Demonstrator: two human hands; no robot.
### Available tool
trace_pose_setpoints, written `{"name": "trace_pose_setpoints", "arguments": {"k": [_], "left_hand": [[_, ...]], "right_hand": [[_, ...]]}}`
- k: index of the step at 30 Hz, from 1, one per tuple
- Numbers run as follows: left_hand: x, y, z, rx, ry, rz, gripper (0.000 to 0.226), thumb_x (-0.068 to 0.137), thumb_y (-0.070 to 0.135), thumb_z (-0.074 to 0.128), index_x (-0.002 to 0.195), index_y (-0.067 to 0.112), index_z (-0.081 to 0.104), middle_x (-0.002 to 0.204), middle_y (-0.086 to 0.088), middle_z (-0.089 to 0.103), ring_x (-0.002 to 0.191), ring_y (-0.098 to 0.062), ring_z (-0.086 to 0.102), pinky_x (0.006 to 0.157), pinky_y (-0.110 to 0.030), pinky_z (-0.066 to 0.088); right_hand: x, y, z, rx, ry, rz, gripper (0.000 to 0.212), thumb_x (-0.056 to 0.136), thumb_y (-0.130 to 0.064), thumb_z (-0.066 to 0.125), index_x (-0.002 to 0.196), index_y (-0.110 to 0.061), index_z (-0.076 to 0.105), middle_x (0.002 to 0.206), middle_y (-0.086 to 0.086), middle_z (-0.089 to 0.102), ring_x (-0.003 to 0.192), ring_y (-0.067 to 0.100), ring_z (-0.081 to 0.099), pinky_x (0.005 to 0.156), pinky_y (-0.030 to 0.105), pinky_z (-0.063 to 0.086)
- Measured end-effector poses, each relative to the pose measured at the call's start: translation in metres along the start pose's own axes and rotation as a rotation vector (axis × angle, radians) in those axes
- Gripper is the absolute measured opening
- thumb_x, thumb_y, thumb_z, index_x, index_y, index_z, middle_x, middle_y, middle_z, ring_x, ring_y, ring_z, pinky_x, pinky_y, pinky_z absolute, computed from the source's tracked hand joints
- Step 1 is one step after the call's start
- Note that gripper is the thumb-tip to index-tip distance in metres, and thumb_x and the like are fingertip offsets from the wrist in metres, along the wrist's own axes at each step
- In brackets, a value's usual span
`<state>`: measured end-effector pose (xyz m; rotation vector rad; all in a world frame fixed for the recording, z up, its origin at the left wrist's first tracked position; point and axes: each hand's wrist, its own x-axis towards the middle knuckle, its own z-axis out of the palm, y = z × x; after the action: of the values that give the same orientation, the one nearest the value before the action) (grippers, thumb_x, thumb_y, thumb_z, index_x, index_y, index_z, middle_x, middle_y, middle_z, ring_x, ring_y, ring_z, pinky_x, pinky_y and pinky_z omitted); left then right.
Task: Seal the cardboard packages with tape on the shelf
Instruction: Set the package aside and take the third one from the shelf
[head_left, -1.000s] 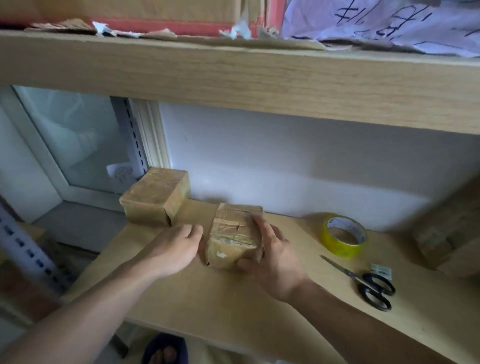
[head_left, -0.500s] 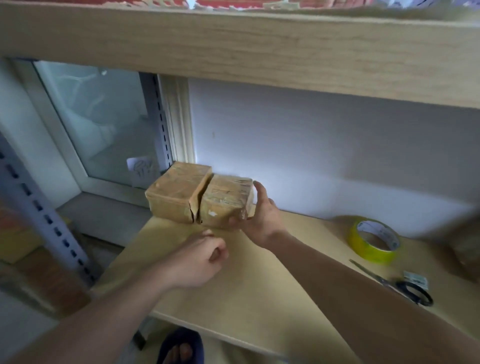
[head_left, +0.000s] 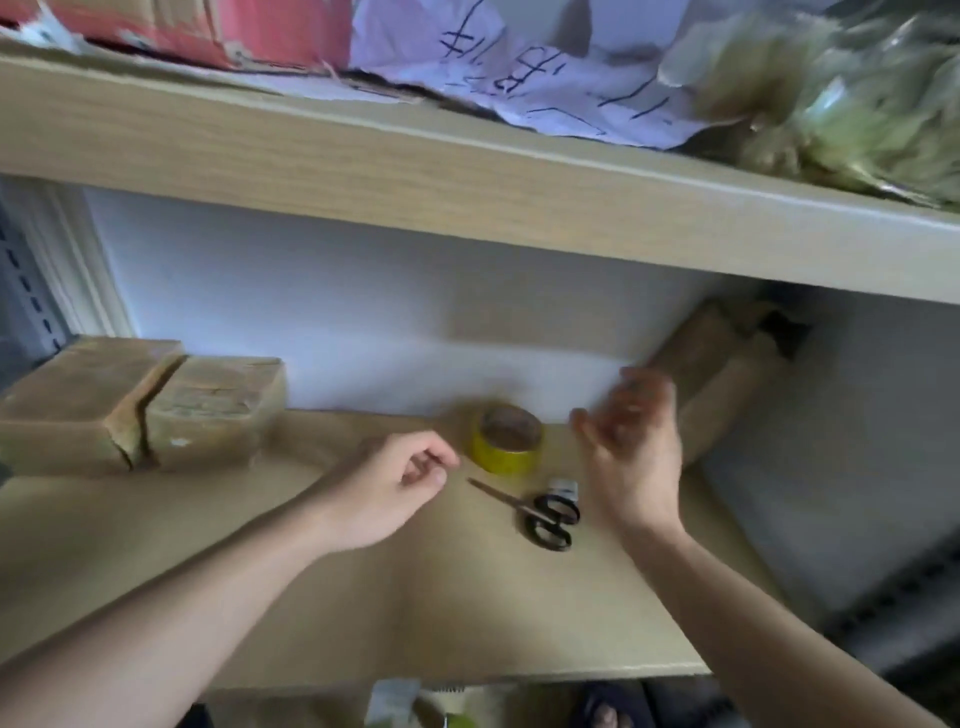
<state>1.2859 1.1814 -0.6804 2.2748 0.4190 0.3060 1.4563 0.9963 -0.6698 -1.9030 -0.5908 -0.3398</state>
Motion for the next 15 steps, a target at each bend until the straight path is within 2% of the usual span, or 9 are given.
{"name": "trace_pose_setpoints", "arguments": {"k": [2, 4, 5, 7, 9, 13, 15], "left_hand": [[0.013, 0.018, 0.017, -0.059, 0.06, 0.04, 0.016, 0.099, 0.019, 0.061, 0.096, 0.027, 0.074, 0.082, 0.005, 0.071, 0.074, -0.004, 0.062, 0.066, -0.016, 0.044], [0.023, 0.034, 0.035, -0.108, 0.098, 0.065, 0.018, 0.097, 0.016, 0.062, 0.09, 0.027, 0.074, 0.081, 0.009, 0.073, 0.07, -0.004, 0.062, 0.066, -0.018, 0.045], [0.028, 0.042, 0.042, -0.133, 0.111, 0.07, 0.019, 0.097, 0.015, 0.062, 0.088, 0.027, 0.074, 0.081, 0.011, 0.073, 0.071, -0.003, 0.062, 0.067, -0.019, 0.046], [0.034, 0.052, 0.054, -0.192, 0.133, 0.077, 0.022, 0.096, 0.013, 0.062, 0.084, 0.027, 0.073, 0.083, 0.013, 0.074, 0.079, -0.009, 0.067, 0.075, -0.025, 0.051], [0.038, 0.06, 0.064, -0.232, 0.129, 0.077, 0.024, 0.096, 0.01, 0.061, 0.084, 0.028, 0.073, 0.084, 0.015, 0.074, 0.085, -0.016, 0.069, 0.08, -0.03, 0.053], [0.034, 0.062, 0.071, -0.206, 0.101, 0.099, 0.025, 0.096, 0.011, 0.059, 0.086, 0.031, 0.072, 0.084, 0.018, 0.071, 0.088, -0.014, 0.067, 0.08, -0.027, 0.052], [0.031, 0.058, 0.067, -0.193, 0.104, 0.086, 0.024, 0.096, 0.013, 0.059, 0.087, 0.03, 0.072, 0.084, 0.015, 0.072, 0.087, -0.014, 0.067, 0.082, -0.03, 0.053]], "right_hand": [[0.023, 0.022, -0.034, -0.038, 0.274, 0.077, 0.082, 0.08, -0.032, 0.082, 0.145, -0.015, 0.036, 0.135, 0.008, 0.045, 0.127, 0.024, 0.046, 0.109, 0.028, 0.035], [0.044, 0.044, -0.057, -0.014, 0.387, 0.258, 0.103, 0.076, -0.044, 0.083, 0.155, -0.011, 0.025, 0.153, 0.014, 0.034, 0.145, 0.028, 0.031, 0.12, 0.027, 0.022], [0.051, 0.052, -0.063, 0.018, 0.42, 0.334, 0.109, 0.071, -0.046, 0.085, 0.156, -0.012, 0.025, 0.155, 0.014, 0.034, 0.146, 0.031, 0.032, 0.122, 0.031, 0.024], [0.061, 0.065, -0.06, 0.058, 0.418, 0.407, 0.114, 0.065, -0.043, 0.091, 0.155, -0.012, 0.027, 0.153, 0.016, 0.04, 0.142, 0.033, 0.04, 0.119, 0.034, 0.031], [0.069, 0.077, -0.053, 0.066, 0.339, 0.439, 0.118, 0.067, -0.041, 0.094, 0.156, -0.006, 0.023, 0.155, 0.018, 0.042, 0.142, 0.03, 0.042, 0.115, 0.027, 0.028], [0.09, 0.094, -0.038, 0.054, 0.226, 0.502, 0.127, 0.071, -0.045, 0.09, 0.16, -0.004, 0.01, 0.157, 0.019, 0.04, 0.143, 0.035, 0.043, 0.115, 0.036, 0.035], [0.093, 0.095, -0.036, 0.017, 0.216, 0.528, 0.12, 0.077, -0.038, 0.087, 0.161, -0.003, 0.009, 0.158, 0.02, 0.039, 0.143, 0.037, 0.041, 0.115, 0.037, 0.034]]}}
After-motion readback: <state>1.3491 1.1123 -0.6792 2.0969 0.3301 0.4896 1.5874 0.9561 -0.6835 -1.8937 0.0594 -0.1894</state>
